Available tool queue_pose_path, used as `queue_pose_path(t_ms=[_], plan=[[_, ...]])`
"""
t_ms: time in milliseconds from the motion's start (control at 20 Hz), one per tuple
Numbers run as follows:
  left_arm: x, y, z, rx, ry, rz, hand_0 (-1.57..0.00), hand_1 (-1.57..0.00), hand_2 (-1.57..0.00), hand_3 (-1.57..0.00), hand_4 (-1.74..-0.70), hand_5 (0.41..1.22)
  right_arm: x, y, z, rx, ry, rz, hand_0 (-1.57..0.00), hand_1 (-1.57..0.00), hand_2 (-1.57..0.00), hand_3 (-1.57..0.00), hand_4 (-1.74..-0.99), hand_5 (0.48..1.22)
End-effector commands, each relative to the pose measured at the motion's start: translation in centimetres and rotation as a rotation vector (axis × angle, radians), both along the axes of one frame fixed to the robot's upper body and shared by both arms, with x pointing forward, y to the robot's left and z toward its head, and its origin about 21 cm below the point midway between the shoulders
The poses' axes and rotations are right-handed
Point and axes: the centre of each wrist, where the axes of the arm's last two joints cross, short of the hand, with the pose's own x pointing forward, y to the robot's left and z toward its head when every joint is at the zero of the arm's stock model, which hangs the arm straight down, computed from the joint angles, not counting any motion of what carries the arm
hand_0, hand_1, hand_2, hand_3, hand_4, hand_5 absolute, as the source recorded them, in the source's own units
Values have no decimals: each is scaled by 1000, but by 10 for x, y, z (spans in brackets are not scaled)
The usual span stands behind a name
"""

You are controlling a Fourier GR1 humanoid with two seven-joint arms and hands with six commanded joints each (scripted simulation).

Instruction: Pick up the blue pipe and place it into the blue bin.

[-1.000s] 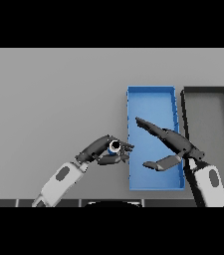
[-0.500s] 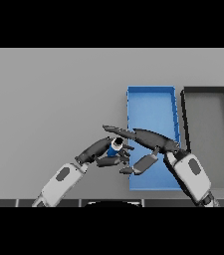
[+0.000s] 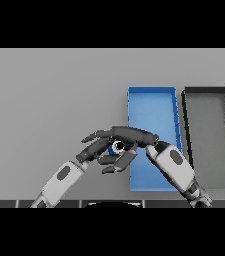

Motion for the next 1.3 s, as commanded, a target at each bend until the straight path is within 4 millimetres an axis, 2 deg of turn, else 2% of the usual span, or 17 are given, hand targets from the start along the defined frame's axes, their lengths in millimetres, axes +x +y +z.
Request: queue_pose_path(t_ms=[0,50,150,200,250,350,450,550,700,750,800,900,950,1050,1150,1250], plan=[[-1,2,0,70,-10,-2,-1571,-1527,-1571,-1119,-1630,1221,2,3,1,-10,-6,15,-475,-487,-492,-516,-1365,477],[-5,2,1,60,-11,11,-1571,-1536,-1571,-1121,-1647,1221,4,5,4,4,-15,27,-694,-704,-708,-659,-1433,486],[-2,0,3,30,-26,11,-1571,-1548,-1571,-1283,-1680,1221,6,11,5,49,2,54,-1010,-1016,-1019,-880,-1527,570],[-2,-1,0,6,-16,-4,-1571,-1553,-1571,-1340,-1692,1221,4,15,2,63,22,66,-1122,-1127,-1129,-1018,-1498,638],[-2,0,-1,-23,-7,-16,-1571,-1557,-1571,-1386,-1702,1221,2,17,0,89,29,72,-1212,-1216,-1218,-1128,-1474,755],[2,-4,-2,-52,5,-18,-1571,-1562,-1571,-1453,-1716,1221,3,15,-3,117,14,71,-1341,-1344,-1345,-1288,-1445,923],[-1,-1,-4,-36,11,-14,-1571,-1565,-1571,-1495,-1723,1221,2,12,-5,107,-46,99,-1424,-1425,-1426,-1390,-1435,1030],[0,-3,-2,-43,8,-14,-1571,-1567,-1571,-1523,-1727,1221,0,14,0,94,-58,110,-1477,-1478,-1478,-1455,-1445,1099],[2,0,2,-41,0,-14,-1571,-1569,-1571,-1546,-1729,1221,0,14,0,134,-17,120,-1523,-1523,-1524,-1512,-1470,1158],[0,2,0,-40,-2,-18,-1571,-1569,-1571,-1442,-1724,1221,0,15,-1,128,-7,120,-1532,-1533,-1533,-1523,-1475,1171],[-2,3,0,-34,-17,-14,-1569,-1513,-1458,-1468,-1656,1221,-3,14,-1,134,-13,117,-1540,-1540,-1541,-1533,-1478,1181],[0,3,1,16,-48,-17,-1045,-991,-950,-963,-1426,1221,-4,14,0,126,-16,99,-1551,-1551,-1552,-1547,-1483,1195],[-1,6,1,37,-43,-31,-836,-793,-760,-770,-1320,1221,-7,17,0,116,-15,96,-1555,-1555,-1555,-1552,-1484,1201],[4,5,1,88,-68,-46,-535,-507,-486,-492,-1144,1221,-6,15,-1,115,-9,79,-1561,-1561,-1561,-1559,-1486,1208],[4,7,-1,93,-128,-45,-342,-324,-311,-315,-1003,1063,-5,16,5,96,-21,66,-1565,-1565,-1565,-1563,-1488,1213],[3,7,-3,107,-108,-21,-218,-207,-198,-201,-923,899,-6,17,2,104,-15,64,-1567,-1567,-1567,-1566,-1488,1216]])
